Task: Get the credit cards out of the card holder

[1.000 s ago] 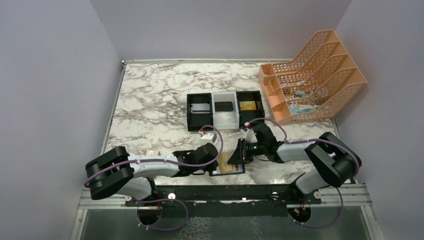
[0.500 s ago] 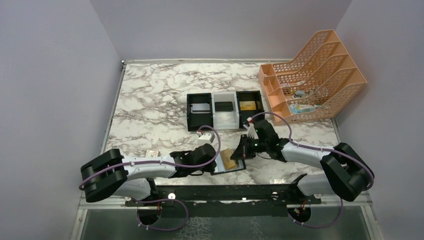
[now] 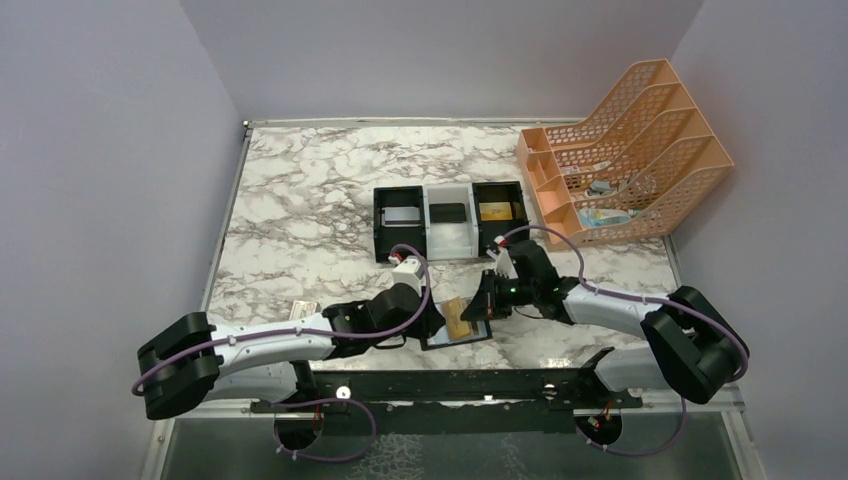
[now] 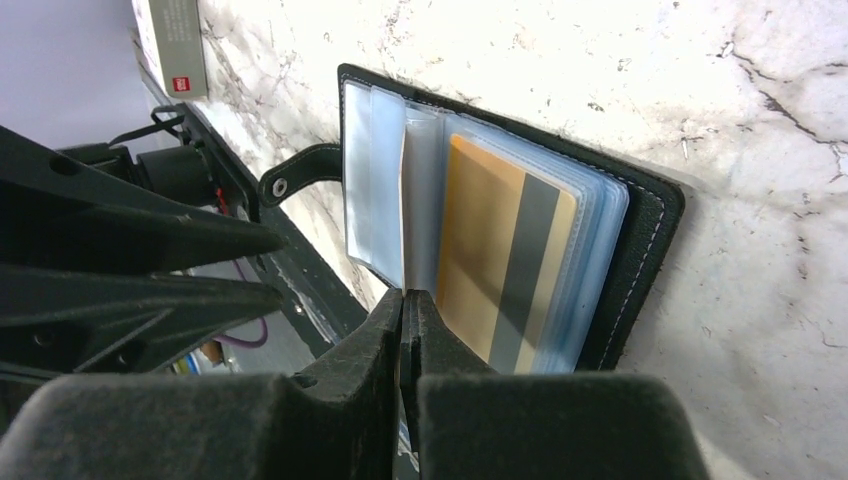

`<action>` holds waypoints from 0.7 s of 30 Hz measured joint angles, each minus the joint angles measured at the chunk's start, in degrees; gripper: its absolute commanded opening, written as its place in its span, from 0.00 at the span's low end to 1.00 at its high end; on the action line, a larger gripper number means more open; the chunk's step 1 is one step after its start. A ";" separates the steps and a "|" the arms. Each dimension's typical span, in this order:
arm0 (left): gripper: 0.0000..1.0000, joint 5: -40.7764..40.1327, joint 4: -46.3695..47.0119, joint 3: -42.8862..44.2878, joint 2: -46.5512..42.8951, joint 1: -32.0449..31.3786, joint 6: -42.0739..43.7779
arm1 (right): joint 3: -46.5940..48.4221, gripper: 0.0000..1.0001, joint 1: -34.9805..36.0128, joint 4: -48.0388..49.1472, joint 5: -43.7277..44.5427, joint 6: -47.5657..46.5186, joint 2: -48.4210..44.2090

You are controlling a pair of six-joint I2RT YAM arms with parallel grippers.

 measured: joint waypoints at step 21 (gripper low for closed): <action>0.03 -1.09 5.40 3.32 17.70 -1.88 -1.31 | -2.25 0.19 0.00 5.66 -0.83 2.71 2.58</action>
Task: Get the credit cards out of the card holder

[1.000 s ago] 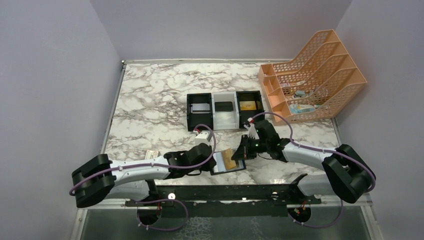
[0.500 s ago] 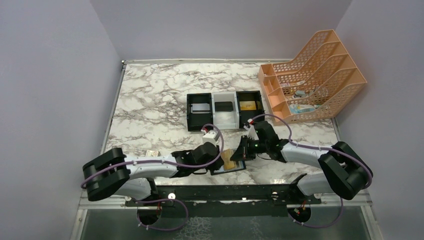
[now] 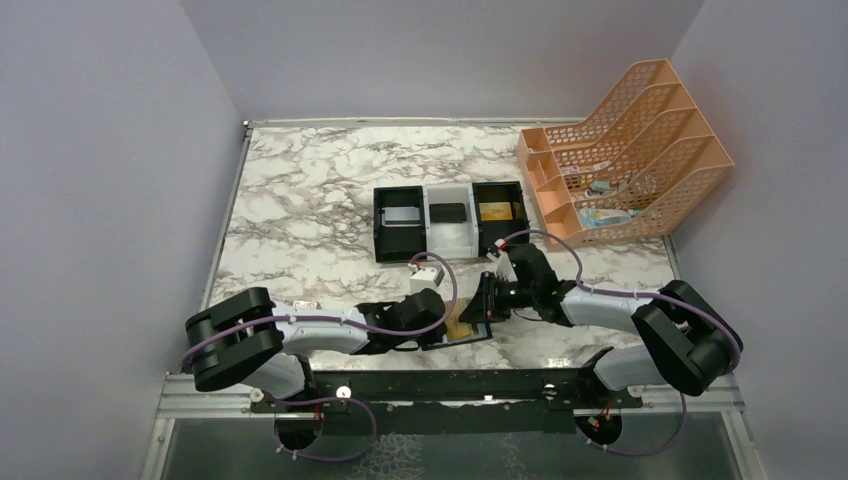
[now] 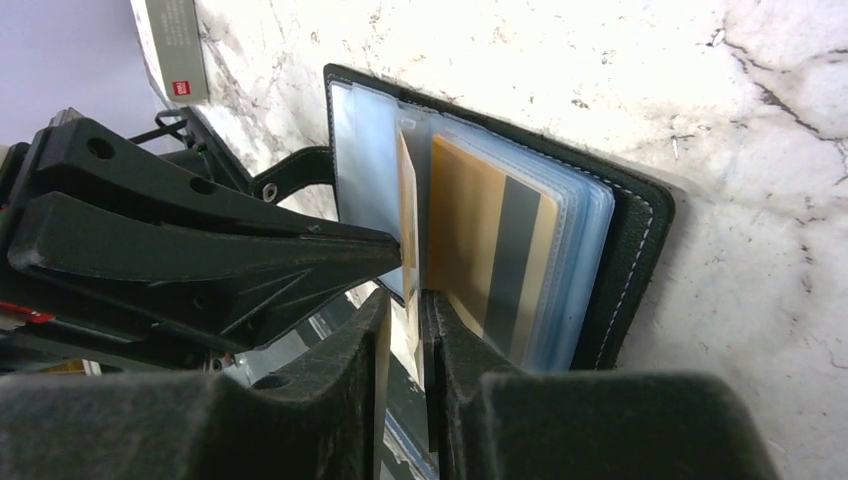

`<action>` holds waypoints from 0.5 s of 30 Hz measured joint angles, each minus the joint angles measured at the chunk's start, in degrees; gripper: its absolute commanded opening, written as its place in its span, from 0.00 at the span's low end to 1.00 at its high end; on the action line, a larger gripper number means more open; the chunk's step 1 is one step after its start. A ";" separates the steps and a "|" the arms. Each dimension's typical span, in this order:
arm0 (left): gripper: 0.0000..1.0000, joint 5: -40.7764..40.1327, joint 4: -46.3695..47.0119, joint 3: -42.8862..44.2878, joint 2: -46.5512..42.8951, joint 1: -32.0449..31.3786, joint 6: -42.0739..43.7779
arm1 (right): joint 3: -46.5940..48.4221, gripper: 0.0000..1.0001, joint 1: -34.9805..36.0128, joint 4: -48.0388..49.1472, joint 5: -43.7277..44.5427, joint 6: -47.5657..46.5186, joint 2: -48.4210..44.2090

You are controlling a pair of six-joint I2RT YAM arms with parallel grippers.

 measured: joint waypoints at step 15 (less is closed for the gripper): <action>0.03 -0.98 -0.31 0.00 -0.02 -0.37 -1.73 | 1.29 0.04 0.00 3.74 -1.77 -1.25 6.03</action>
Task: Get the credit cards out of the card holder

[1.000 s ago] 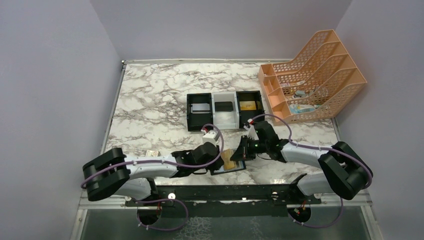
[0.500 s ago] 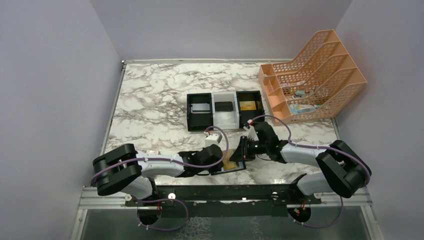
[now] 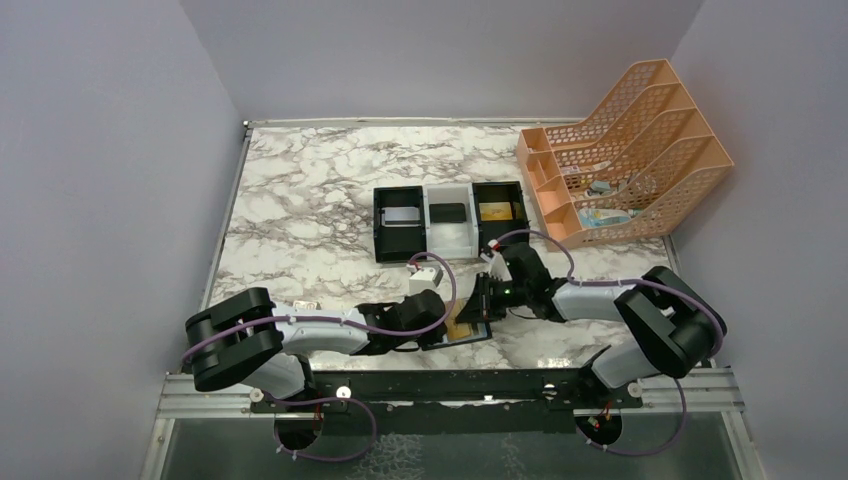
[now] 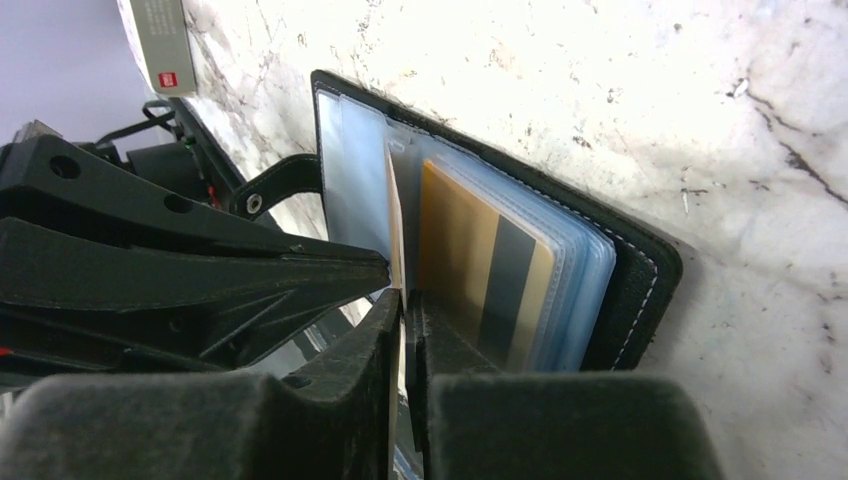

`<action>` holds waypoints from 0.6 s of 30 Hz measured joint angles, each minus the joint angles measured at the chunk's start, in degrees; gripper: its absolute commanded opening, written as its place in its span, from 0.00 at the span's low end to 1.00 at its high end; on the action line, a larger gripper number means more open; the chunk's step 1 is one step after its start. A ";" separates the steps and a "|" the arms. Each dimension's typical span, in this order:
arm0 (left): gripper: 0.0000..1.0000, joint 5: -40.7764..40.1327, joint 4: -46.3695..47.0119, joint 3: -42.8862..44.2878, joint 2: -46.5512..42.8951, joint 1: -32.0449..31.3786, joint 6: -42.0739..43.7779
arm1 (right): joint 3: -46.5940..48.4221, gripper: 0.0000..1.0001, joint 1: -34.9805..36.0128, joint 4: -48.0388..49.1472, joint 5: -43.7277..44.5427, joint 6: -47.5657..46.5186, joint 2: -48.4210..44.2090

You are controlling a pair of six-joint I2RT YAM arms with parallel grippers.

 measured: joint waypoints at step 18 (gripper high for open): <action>0.11 -6.12 -9.53 -2.80 -8.20 0.00 -1.38 | 4.20 0.01 0.04 -24.92 27.91 -8.92 -30.56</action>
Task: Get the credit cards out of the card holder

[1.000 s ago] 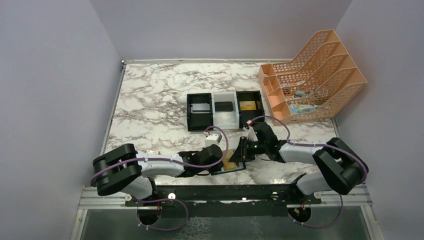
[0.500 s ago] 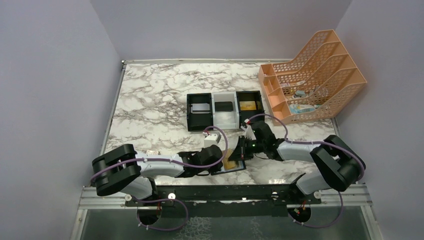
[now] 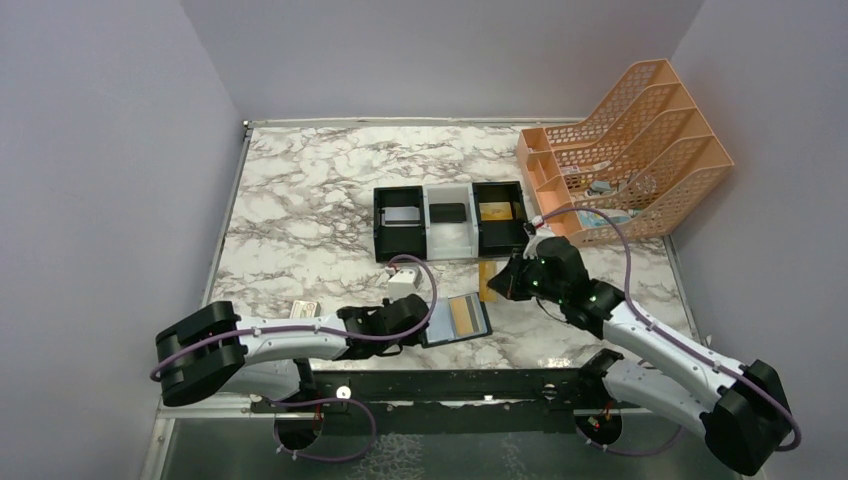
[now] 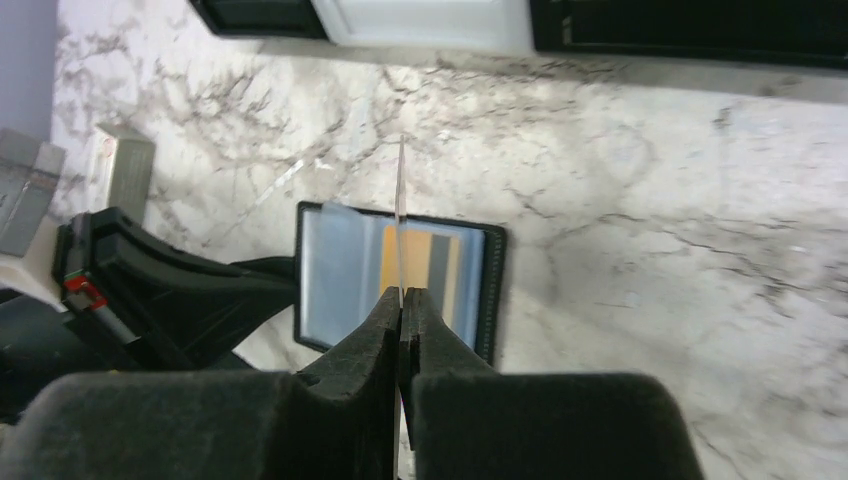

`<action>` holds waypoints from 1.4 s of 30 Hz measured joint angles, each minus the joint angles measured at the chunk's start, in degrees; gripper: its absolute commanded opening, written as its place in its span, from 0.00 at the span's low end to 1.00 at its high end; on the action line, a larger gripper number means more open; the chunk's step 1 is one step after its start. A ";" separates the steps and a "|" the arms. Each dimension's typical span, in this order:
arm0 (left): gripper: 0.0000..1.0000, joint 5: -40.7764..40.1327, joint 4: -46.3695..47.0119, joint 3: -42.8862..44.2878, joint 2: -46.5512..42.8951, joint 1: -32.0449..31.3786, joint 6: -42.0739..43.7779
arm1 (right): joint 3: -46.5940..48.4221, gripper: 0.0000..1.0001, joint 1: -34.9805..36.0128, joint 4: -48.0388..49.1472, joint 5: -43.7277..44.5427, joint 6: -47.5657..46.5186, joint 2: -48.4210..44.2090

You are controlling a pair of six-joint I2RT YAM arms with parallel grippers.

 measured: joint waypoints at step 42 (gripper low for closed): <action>0.29 2.97 4.94 5.22 7.04 0.17 4.48 | 8.11 0.01 -0.04 -14.27 12.24 -2.60 1.51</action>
